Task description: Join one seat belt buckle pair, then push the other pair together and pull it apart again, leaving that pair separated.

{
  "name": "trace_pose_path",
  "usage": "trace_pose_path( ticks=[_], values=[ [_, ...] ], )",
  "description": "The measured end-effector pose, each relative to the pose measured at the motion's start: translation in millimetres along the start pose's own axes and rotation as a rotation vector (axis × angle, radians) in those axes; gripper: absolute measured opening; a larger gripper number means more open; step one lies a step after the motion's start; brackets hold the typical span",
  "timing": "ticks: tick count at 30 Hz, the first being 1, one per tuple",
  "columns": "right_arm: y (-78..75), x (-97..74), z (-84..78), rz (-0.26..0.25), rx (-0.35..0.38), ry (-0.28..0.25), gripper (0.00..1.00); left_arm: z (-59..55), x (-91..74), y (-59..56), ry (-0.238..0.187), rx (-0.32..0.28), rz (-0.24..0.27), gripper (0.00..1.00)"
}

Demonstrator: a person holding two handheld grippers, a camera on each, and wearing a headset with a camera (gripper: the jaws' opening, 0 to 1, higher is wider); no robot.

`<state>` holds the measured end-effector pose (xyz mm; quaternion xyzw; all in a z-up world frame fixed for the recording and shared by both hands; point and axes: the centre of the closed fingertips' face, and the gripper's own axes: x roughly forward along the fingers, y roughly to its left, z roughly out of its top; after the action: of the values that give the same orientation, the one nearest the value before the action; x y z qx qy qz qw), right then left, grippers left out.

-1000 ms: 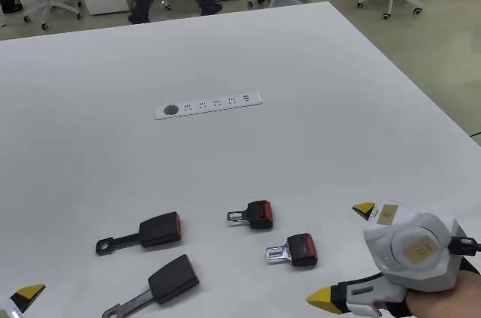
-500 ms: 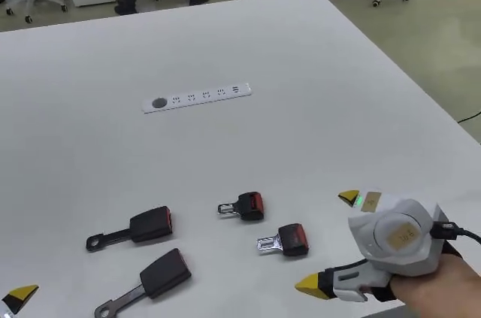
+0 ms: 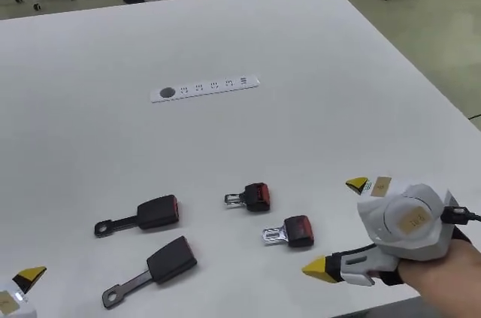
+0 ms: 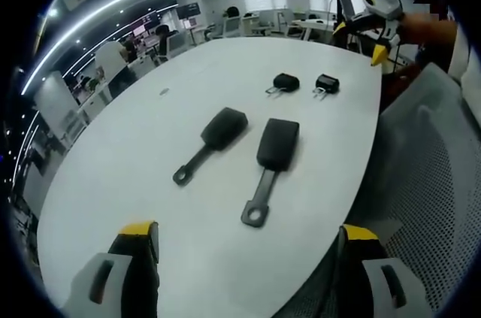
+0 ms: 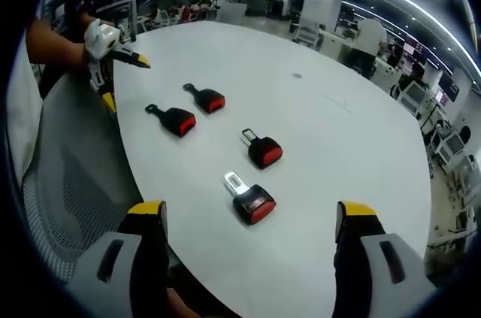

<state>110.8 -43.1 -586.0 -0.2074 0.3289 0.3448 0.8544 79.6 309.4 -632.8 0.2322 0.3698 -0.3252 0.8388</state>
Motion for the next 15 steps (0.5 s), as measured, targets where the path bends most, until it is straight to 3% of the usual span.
trace_pose_path(
  ticks=[7, 9, 11, 15],
  values=[
    [8.6, 5.4, 2.4, 0.032, -0.046, 0.0, 0.91, 0.4, 1.0, -1.0, -0.002, -0.009, -0.011, 1.0],
    [11.7, 6.9, 10.4, 0.057, -0.079, -0.052, 0.89, 1.4, 1.7, -1.0, -0.008, -0.005, -0.014, 1.0],
    [10.3, 5.7, 17.7, 0.047, -0.103, -0.101, 0.88, 5.6, 1.5, -3.9, -0.026, 0.005, -0.026, 1.0],
    [10.4, 9.8, 12.4, 0.069, -0.084, -0.082, 0.87, 5.1, 1.8, -6.4, -0.015, 0.027, -0.033, 1.0]
  ],
)
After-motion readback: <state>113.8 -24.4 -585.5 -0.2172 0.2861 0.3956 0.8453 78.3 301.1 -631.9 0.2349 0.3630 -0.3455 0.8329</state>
